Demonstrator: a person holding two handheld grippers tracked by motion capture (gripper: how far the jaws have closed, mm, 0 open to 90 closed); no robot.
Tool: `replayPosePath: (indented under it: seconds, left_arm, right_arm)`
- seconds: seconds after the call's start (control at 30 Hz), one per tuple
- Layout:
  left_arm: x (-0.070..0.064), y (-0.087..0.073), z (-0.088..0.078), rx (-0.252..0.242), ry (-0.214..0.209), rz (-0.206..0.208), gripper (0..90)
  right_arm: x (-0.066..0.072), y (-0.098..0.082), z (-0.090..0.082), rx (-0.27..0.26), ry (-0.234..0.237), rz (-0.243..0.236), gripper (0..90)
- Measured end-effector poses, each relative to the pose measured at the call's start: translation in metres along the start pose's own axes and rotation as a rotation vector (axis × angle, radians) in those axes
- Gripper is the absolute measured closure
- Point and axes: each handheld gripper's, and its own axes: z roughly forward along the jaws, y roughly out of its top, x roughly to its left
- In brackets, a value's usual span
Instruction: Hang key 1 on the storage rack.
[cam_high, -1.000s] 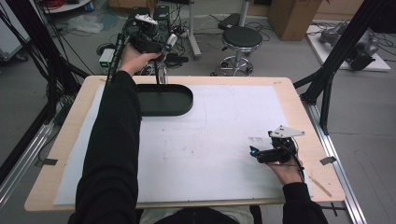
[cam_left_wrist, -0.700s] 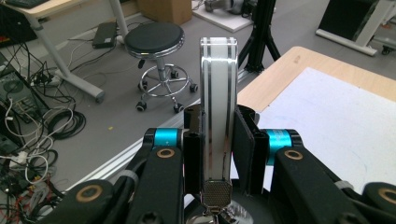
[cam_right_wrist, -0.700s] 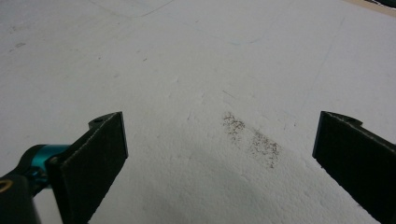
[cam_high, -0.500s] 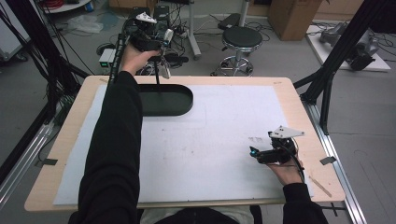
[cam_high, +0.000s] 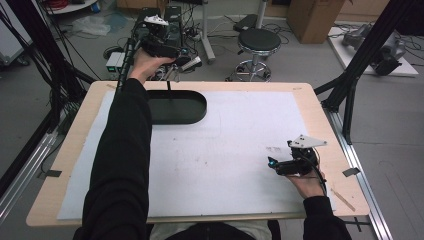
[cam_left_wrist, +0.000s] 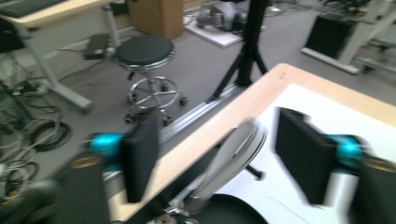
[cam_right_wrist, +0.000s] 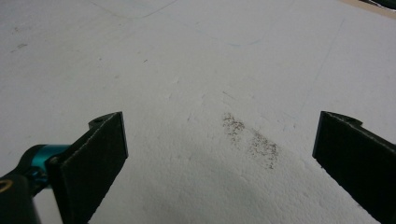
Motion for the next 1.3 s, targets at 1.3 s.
replayPosePath:
  seconds: [1.3]
  left_arm:
    - [-0.053,-0.037,-0.041,0.156,-0.154,0.082,6.6]
  right_arm:
    - [-0.001,0.002,0.002,0.002,0.008,0.000,2.3]
